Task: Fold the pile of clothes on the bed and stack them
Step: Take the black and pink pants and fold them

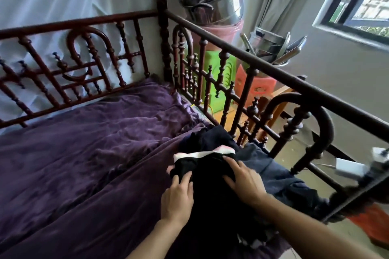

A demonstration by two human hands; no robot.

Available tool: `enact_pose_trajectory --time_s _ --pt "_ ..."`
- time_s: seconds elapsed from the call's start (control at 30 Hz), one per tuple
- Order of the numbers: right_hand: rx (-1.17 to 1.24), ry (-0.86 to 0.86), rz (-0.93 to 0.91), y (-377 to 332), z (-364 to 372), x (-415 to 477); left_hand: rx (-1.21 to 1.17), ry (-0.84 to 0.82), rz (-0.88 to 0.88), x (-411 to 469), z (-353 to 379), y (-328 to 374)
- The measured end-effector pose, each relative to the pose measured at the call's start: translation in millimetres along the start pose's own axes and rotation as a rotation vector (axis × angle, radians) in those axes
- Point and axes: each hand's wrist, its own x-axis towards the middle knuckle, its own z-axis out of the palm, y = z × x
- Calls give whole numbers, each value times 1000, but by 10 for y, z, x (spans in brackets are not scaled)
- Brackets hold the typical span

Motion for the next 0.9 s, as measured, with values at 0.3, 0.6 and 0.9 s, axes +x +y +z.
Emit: enact_pose_trajectory --time_s 0.3,0.6,0.9 --pt "-108 74 -180 580 -515 1876 -164 102 -87 1485 164 610" --pt "-284 -135 -202 1271 487 2923 -156 -225 -380 2182 1499 599" --pt "-421 -238 -137 1300 787 2840 194 -409 -327 2071 1363 346"
